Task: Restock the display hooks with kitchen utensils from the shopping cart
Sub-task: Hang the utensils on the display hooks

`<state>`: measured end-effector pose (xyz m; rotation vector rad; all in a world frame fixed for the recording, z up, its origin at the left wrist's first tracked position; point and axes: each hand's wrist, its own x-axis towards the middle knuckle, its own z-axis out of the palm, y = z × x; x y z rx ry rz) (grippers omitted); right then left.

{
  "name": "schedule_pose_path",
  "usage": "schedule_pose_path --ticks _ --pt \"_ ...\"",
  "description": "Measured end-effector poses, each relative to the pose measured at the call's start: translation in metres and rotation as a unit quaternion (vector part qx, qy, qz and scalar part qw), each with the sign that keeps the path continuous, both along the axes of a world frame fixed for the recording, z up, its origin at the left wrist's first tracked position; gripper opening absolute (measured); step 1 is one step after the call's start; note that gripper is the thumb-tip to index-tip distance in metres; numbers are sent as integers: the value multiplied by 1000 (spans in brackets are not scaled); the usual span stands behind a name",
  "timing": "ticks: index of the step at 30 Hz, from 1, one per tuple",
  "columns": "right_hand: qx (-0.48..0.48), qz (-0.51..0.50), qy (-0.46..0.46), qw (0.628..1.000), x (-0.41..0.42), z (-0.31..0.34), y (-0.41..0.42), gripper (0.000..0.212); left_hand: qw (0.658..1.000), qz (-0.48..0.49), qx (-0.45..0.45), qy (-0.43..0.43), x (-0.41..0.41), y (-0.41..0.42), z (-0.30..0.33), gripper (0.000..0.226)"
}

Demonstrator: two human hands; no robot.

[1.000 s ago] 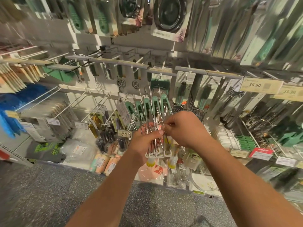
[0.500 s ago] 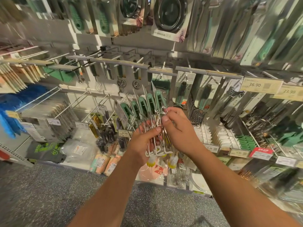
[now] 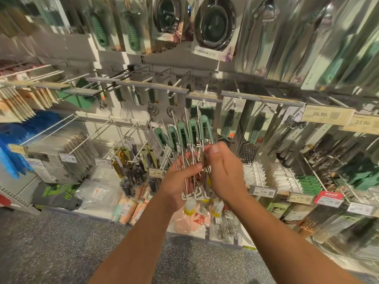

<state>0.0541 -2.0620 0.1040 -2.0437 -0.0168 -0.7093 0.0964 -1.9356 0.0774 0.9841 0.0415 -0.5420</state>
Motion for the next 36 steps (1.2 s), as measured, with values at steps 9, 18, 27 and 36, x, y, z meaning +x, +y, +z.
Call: schedule_pose_path --ticks 9,18,27,36 --pt "214 -22 104 971 7 10 6 36 999 -2 -22 -26 -1 10 12 42" --pt "318 115 258 905 6 12 -2 135 999 -12 27 -44 -1 16 9 70" --pt "320 126 321 883 15 12 -32 88 996 -38 -83 -12 0 23 7 29" --pt "280 63 324 901 15 2 -33 93 999 -33 -30 14 22 27 5 49"
